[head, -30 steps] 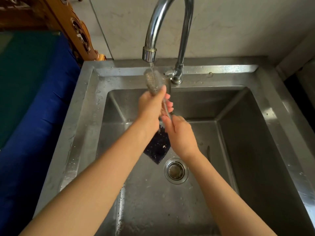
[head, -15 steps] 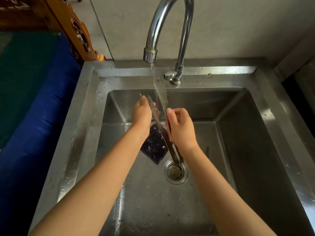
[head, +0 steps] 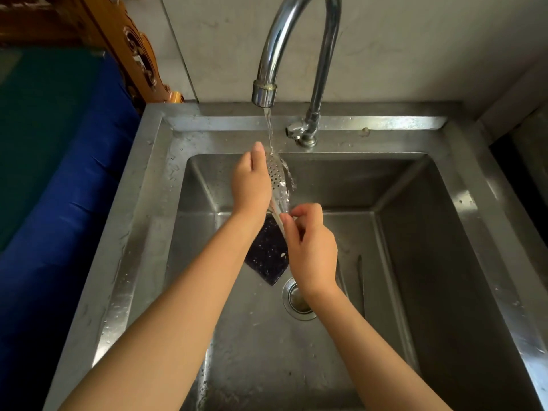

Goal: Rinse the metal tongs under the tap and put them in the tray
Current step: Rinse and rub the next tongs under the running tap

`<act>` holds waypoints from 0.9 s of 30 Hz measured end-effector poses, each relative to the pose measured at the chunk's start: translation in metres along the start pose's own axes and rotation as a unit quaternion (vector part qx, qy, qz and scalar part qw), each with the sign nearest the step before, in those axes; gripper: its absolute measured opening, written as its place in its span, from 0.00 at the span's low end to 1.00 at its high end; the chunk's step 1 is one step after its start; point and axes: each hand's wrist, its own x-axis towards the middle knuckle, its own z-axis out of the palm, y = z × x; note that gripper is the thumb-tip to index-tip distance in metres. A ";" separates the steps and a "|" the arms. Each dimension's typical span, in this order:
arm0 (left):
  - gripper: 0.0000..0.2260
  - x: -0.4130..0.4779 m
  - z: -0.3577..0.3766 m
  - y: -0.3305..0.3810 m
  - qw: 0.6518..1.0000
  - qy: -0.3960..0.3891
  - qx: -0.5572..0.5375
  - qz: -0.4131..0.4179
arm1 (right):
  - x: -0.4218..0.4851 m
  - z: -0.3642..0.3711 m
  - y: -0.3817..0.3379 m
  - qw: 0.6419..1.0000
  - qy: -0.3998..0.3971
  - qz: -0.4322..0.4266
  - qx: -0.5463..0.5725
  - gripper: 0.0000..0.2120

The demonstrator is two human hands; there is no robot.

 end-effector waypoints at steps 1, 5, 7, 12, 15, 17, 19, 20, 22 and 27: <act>0.14 -0.008 0.002 -0.005 1.000 -0.016 0.009 0.009 | 0.002 -0.001 0.000 1.000 0.008 0.003 0.000 0.10; 0.13 -0.029 0.002 -0.016 0.995 -0.095 0.020 0.021 | 0.014 -0.007 0.001 1.000 0.022 0.007 -0.009 0.10; 0.12 -0.010 0.000 -0.005 0.997 -0.075 -0.011 0.009 | 0.012 -0.009 0.001 0.999 0.017 -0.020 -0.035 0.11; 0.14 0.008 0.007 0.014 0.999 -0.051 -0.001 0.008 | 0.009 -0.006 -0.003 1.000 0.011 -0.001 -0.008 0.10; 0.15 -0.011 0.009 0.000 0.991 -0.104 0.073 0.045 | 0.030 -0.007 -0.008 0.997 0.022 0.056 0.049 0.11; 0.19 -0.015 0.007 -0.008 0.980 -0.117 0.130 0.098 | 0.052 -0.009 -0.011 0.993 0.048 0.077 0.073 0.13; 0.22 -0.014 0.007 -0.009 0.976 -0.115 0.139 0.119 | 0.075 -0.011 -0.016 0.993 0.047 0.075 0.082 0.15; 0.24 -0.013 0.008 -0.007 0.979 -0.106 0.128 0.117 | 0.085 -0.011 -0.019 0.993 0.033 0.069 0.085 0.15; 0.25 -0.006 0.009 -0.002 0.988 -0.080 0.091 0.096 | 0.099 -0.006 -0.027 0.993 0.001 0.062 0.099 0.16; 0.19 0.024 0.002 0.018 0.998 -0.049 0.039 0.029 | 0.095 0.010 -0.035 0.988 -0.058 0.058 0.127 0.18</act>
